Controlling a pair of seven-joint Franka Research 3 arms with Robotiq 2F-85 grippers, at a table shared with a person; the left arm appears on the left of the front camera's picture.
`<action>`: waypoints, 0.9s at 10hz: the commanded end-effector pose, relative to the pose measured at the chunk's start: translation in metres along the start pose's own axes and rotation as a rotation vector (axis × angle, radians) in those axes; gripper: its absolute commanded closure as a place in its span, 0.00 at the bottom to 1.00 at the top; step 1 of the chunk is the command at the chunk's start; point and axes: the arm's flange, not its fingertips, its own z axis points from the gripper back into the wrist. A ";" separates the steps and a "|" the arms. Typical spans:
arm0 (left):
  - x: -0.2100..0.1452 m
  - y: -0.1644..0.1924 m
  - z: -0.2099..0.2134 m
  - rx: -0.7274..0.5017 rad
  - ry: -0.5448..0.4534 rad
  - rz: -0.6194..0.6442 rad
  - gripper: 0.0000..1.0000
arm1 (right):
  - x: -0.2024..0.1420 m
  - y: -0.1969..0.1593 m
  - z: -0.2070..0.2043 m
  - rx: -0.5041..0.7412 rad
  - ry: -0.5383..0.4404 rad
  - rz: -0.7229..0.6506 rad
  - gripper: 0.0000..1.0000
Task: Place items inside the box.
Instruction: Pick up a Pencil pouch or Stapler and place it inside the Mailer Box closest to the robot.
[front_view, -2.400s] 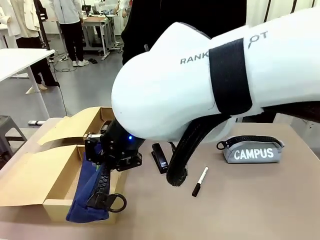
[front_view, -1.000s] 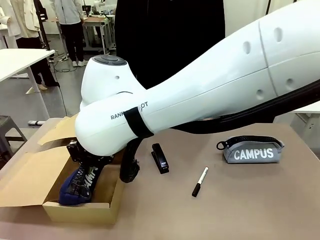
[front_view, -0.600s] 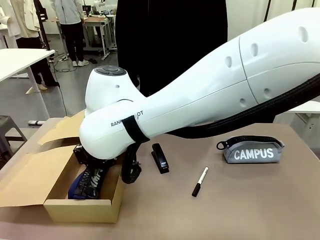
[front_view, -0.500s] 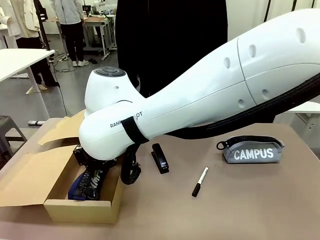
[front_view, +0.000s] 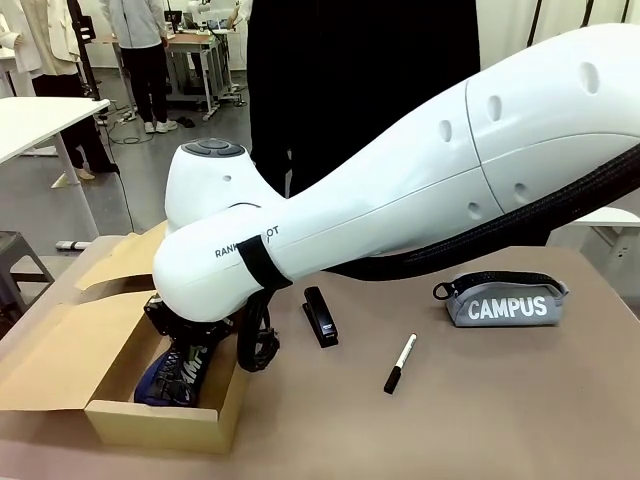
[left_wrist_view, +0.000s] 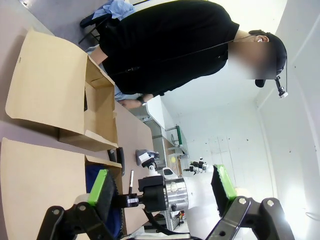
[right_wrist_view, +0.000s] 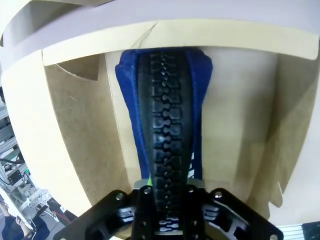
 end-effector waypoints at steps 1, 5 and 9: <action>0.000 0.000 -0.001 -0.023 -0.012 -0.021 0.00 | -0.001 0.006 0.001 0.004 0.013 0.000 0.25; 0.000 0.000 -0.001 -0.023 -0.012 -0.021 0.00 | -0.001 0.003 0.009 0.037 0.031 0.018 0.01; 0.000 0.000 -0.001 -0.023 -0.012 -0.021 0.00 | -0.005 0.000 0.020 0.071 0.036 0.037 0.00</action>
